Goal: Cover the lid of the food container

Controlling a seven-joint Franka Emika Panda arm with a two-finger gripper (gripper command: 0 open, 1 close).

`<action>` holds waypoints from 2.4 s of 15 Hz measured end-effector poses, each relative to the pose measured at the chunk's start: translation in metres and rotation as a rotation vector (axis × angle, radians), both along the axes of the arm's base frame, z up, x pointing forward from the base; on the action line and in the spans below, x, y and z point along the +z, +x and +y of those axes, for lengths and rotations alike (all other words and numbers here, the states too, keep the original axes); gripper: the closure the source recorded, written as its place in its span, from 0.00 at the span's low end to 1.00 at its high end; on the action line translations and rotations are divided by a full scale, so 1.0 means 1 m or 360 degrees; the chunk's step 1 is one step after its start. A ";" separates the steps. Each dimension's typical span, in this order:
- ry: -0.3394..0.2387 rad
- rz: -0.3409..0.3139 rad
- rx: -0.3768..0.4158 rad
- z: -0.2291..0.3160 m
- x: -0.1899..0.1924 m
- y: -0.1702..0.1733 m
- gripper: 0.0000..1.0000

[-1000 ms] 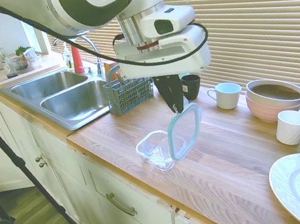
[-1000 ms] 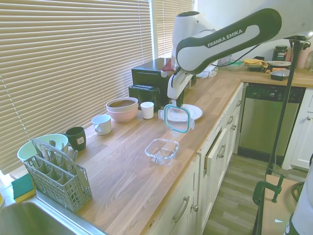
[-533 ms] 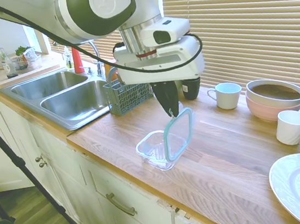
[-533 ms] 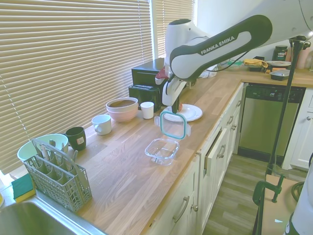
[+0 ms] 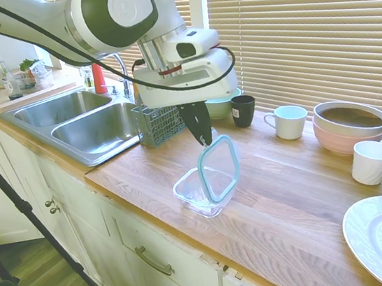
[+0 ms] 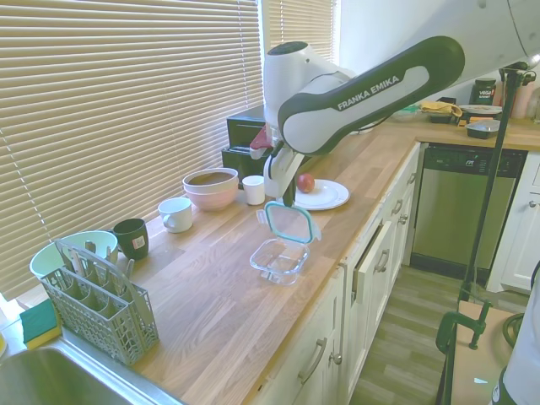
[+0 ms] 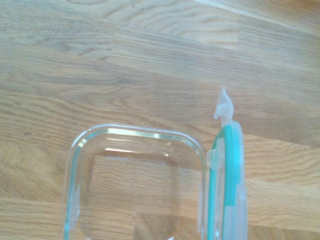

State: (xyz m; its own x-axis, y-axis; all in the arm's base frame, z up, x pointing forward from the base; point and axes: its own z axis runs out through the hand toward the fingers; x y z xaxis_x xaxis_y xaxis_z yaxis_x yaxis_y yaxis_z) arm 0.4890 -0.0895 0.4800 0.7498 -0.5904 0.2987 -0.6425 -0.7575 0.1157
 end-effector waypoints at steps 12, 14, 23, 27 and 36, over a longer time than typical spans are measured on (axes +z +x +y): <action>-0.0216 0.0170 0.0111 0.092 -0.083 0.031 1.00; -0.0261 0.0188 0.0132 0.088 -0.088 0.032 1.00; -0.0374 0.0283 0.0182 0.077 -0.114 0.039 1.00; -0.0294 0.0267 0.0104 0.069 -0.116 0.055 1.00; -0.0232 0.0247 0.0023 0.053 -0.118 0.063 0.00</action>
